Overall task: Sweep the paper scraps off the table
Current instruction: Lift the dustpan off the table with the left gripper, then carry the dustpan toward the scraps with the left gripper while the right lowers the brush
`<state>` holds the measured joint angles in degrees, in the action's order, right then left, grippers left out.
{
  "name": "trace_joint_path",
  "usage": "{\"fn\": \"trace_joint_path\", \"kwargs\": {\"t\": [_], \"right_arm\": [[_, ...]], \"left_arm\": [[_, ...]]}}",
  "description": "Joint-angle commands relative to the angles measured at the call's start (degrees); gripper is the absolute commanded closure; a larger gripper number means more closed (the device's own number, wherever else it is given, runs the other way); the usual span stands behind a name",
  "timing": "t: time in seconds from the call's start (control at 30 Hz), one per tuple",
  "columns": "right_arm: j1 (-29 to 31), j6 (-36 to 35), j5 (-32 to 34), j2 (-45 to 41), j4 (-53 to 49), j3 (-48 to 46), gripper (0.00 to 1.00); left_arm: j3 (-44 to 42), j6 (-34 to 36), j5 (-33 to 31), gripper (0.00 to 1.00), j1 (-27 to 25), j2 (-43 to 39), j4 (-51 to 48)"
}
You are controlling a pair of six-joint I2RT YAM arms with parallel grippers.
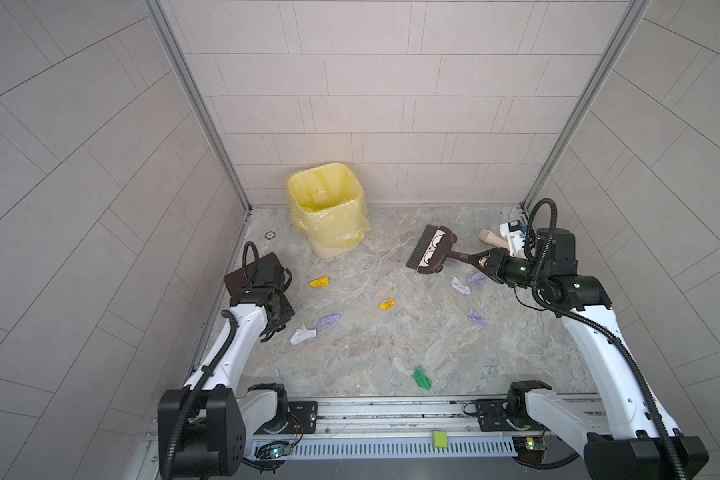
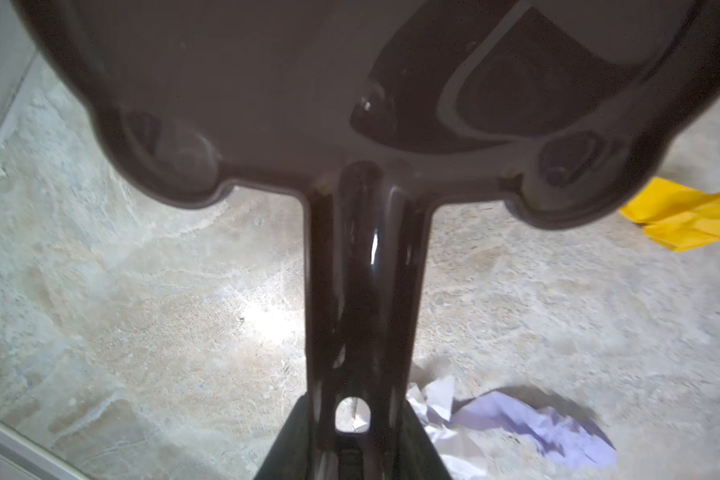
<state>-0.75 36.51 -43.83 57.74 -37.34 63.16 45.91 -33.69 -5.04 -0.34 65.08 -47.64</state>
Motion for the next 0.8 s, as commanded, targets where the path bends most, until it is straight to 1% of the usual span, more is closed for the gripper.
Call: {"fn": "trace_joint_path", "kwargs": {"t": [0.0, 0.17, 0.4, 0.53, 0.63, 0.77], "right_arm": [[0.3, -3.9, 0.6, -1.2, -2.6, 3.3, 1.0], [0.7, -7.1, 2.3, -1.3, -6.5, 5.3, 1.0], [0.7, -11.1, 4.1, 0.6, -14.0, 10.5, 1.0], [0.8, -12.7, 5.2, 1.4, -17.3, 12.7, 1.0], [0.8, -13.3, 6.0, 1.6, -19.1, 13.7, 1.0], [0.8, -14.8, 8.6, 1.8, -22.8, 15.2, 1.0]], "left_arm": [[5.0, 3.0, -1.5, 1.0, -2.2, -1.1, -6.5], [9.7, 5.0, -1.0, 1.0, -5.3, -1.6, -12.1], [14.2, 4.3, -1.6, 1.0, -13.7, -2.0, -18.7], [15.5, 1.5, -5.4, 1.0, -19.2, -3.9, -23.2], [16.2, -2.4, -9.6, 1.0, -23.9, -7.1, -25.8], [16.8, -4.8, -11.4, 1.0, -30.7, -7.9, -27.9]]}}
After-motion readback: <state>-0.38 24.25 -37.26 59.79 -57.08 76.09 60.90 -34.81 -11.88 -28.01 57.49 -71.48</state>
